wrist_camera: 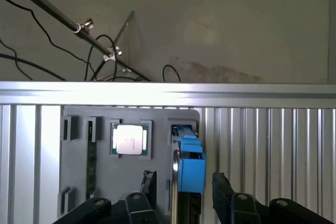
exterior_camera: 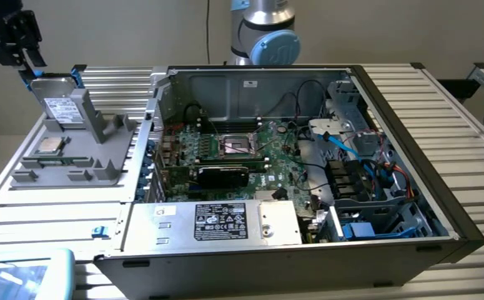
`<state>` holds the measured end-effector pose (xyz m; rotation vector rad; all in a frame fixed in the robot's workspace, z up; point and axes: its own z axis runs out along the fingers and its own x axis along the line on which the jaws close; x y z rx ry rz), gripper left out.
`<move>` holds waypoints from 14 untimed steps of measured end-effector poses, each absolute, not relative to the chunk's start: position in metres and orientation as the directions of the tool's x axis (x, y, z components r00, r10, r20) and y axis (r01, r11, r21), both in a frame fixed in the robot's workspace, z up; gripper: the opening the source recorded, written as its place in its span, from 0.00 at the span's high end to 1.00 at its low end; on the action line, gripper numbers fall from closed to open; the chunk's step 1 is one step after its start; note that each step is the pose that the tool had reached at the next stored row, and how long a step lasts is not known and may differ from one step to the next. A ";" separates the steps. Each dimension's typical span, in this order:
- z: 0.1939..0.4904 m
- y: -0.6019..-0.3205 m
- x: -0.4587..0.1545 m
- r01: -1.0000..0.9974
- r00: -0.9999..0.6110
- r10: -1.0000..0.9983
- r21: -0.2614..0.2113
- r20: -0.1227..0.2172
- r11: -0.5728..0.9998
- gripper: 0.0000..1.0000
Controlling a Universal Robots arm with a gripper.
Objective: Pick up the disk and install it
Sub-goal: 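Pick up the disk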
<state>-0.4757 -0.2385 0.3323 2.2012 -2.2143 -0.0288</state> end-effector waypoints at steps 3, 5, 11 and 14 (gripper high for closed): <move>0.327 -0.238 -0.476 -1.000 -0.006 -1.000 0.029 0.001 0.006 0.45; 0.323 -0.237 -0.476 -1.000 -0.006 -1.000 0.030 0.001 0.006 0.45; 0.312 -0.235 -0.476 -0.999 -0.006 -1.000 0.032 0.001 0.006 0.45; 0.307 -0.234 -0.476 -0.999 -0.006 -1.000 0.032 0.001 0.006 0.45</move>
